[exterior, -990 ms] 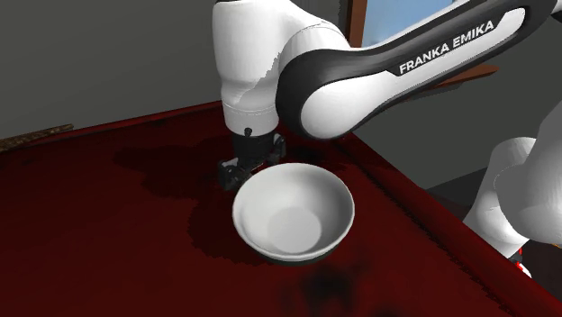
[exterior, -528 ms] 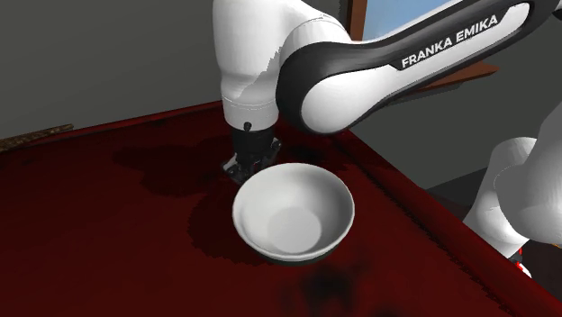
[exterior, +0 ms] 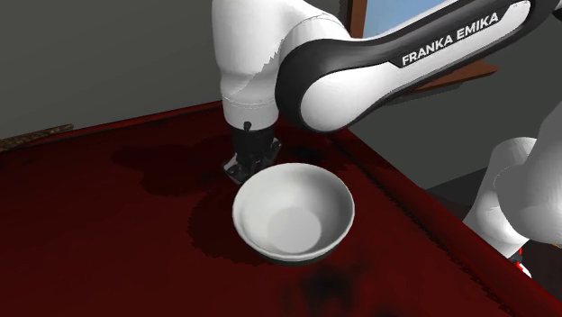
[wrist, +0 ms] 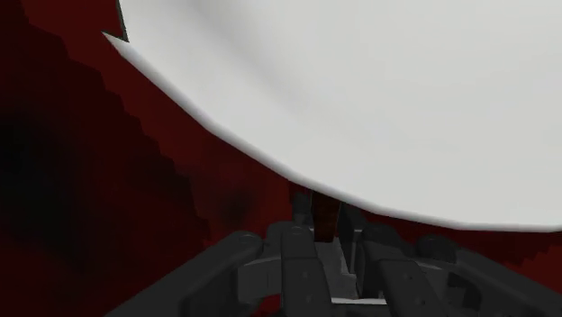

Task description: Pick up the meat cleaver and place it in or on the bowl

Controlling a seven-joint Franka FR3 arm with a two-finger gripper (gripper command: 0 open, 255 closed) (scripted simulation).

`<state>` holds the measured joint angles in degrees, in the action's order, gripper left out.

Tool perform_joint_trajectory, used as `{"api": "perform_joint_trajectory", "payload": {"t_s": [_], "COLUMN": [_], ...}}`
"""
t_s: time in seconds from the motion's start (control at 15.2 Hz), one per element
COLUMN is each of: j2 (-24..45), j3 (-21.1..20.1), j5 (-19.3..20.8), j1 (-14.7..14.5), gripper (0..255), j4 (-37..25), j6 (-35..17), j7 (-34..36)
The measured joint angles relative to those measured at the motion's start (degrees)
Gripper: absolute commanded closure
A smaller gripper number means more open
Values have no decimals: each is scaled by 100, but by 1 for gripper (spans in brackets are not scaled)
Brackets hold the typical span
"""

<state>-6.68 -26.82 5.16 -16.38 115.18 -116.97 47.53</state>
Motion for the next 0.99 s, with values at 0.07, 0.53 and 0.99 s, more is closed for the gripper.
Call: {"api": "perform_joint_trajectory", "payload": {"t_s": [0.07, 0.53, 0.99], "j2": [13, -55, -21], "j3": [-2, 6, 7], "j5": [-5, -66, -65], "j1": [-2, -8, -4], "gripper": [255, 255, 255], "j4": [-58, -513, -1072], "j6": [64, 594, 1121], "j7": [-11, -83, -129]}}
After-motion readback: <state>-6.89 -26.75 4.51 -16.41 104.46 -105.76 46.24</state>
